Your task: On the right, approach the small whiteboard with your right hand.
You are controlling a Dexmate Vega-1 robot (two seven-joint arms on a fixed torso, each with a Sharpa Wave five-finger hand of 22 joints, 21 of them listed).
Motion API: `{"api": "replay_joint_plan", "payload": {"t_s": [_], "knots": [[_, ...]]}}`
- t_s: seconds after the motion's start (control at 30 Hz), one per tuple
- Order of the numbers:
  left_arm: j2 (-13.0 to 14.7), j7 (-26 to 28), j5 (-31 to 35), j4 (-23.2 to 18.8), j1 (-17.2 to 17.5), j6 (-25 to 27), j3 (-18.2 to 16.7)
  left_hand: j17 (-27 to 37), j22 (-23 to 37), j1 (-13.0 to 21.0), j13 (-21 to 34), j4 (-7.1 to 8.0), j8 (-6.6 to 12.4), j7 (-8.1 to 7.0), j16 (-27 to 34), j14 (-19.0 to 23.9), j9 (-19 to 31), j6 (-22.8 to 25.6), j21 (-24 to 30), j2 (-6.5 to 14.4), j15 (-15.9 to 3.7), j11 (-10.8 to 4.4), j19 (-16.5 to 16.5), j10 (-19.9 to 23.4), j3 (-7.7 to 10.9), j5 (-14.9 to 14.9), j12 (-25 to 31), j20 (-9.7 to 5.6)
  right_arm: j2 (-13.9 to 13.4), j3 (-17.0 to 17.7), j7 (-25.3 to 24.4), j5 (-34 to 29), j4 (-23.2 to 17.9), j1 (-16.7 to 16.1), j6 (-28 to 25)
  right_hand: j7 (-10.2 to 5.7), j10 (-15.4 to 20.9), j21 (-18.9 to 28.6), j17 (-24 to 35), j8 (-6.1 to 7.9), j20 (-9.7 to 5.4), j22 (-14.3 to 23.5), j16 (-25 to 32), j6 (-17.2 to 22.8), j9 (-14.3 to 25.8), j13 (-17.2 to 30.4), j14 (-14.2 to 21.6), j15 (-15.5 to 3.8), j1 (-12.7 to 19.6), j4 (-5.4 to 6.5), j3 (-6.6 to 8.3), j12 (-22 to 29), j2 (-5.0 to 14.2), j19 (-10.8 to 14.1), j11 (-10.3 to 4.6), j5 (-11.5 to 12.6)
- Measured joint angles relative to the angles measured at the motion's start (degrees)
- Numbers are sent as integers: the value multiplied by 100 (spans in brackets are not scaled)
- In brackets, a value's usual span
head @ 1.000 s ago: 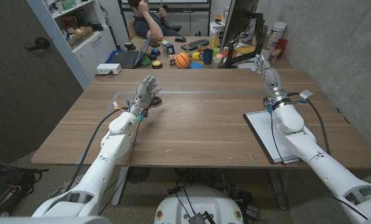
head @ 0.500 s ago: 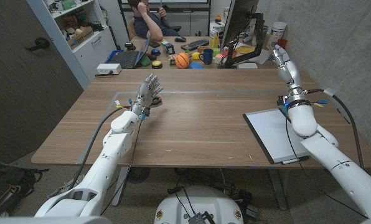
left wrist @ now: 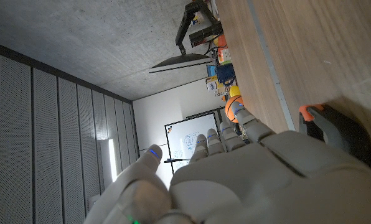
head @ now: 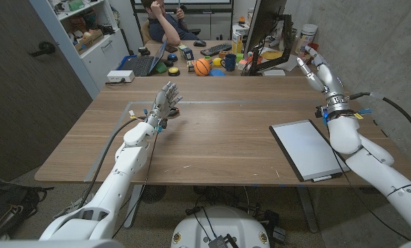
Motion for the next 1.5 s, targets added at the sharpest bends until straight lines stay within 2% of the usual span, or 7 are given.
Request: {"api": "replay_joint_plan", "payload": {"t_s": [0.13, 0.17, 0.3, 0.33, 0.7, 1.23, 1.5], "knots": [[0, -37, 3, 0, 0, 0, 0, 0, 0, 0, 0, 0, 0, 0, 0, 0, 0, 0, 0, 0, 0, 0, 0, 0, 0, 0, 0, 0, -67, 100, 0, 0, -248, -175, 0, -30, -14, -57, 0, 0, 61, 0, -20, -30, 0, 0, 0, 0, 1, -1, -1, 0, 0, -20, -14, 19], [-12, -49, 4, 60, -50, 0, 18, 0, 0, 0, 0, 0, 0, 0, 0, 0, 0, 0, 0, 0, 0, 0, 0, 0, 0, 0, 0, 0, -89, 130, -12, -380, -337, -237, -450, -40, -30, -65, 0, 0, 81, 0, -20, -41, 0, 0, 0, 0, 31, -16, -16, 0, -31, -40, -30, 19], [-12, -76, 5, 60, -50, 0, 18, 0, 0, 0, 0, 0, 0, 0, 0, 21, 0, 0, 0, 0, -21, 0, 0, 0, 0, 0, 0, 0, -139, 187, -12, -380, -531, -364, -450, -40, -40, -99, 0, 0, 101, 0, -42, -40, 0, 0, -30, -30, 31, -47, 0, 0, -27, -19, -40, 18], [-17, -88, 5, 111, -88, 0, 31, 0, 0, 0, 0, 0, 0, 0, 0, 21, 0, 0, 0, 0, -21, 0, 0, 0, 0, 0, 0, 0, -162, 208, 73, -702, -611, -426, -871, -41, -52, -102, 0, 0, 101, 0, -42, -42, 0, 0, -31, -31, 60, -47, 0, 0, 2, -19, -51, 18], [-11, -152, 8, 156, -122, -5, 34, 0, 0, 0, 0, -24, 0, 1, 0, 21, 0, 1, 0, 0, -21, 0, -1, 0, -24, 22, 0, 0, -323, 235, 325, -1290, -1086, -723, -1643, -109, -267, -253, -1, -27, 162, 0, -150, -255, 0, 15, -148, -44, 159, -110, -17, -28, -6, -81, -142, 61], [11, -247, -3, 226, -155, -57, 18, -1, 0, 0, -1, 0, 0, 1, 0, 21, 0, 1, 0, 0, -21, 0, -1, 0, -49, 22, 0, 0, -527, 53, 902, -1833, -1502, -866, -2673, -172, -1033, -837, 26, -27, 220, 14, -442, -665, -1, 14, -769, 13, 405, -260, -71, -33, 26, -143, -212, 61], [19, -281, -25, 243, -155, -91, -1, 0, 0, 0, -1, 14, 0, 1, 0, 21, -1, 1, 0, 0, -21, 0, -1, 0, -63, 22, 0, -1, -671, -153, 1230, -2053, -1611, -824, -3162, -255, -1283, -1057, 27, -27, 221, 14, -487, -790, -1, 14, -796, 85, 470, -305, -108, -32, 44, -143, -256, 82]]}}
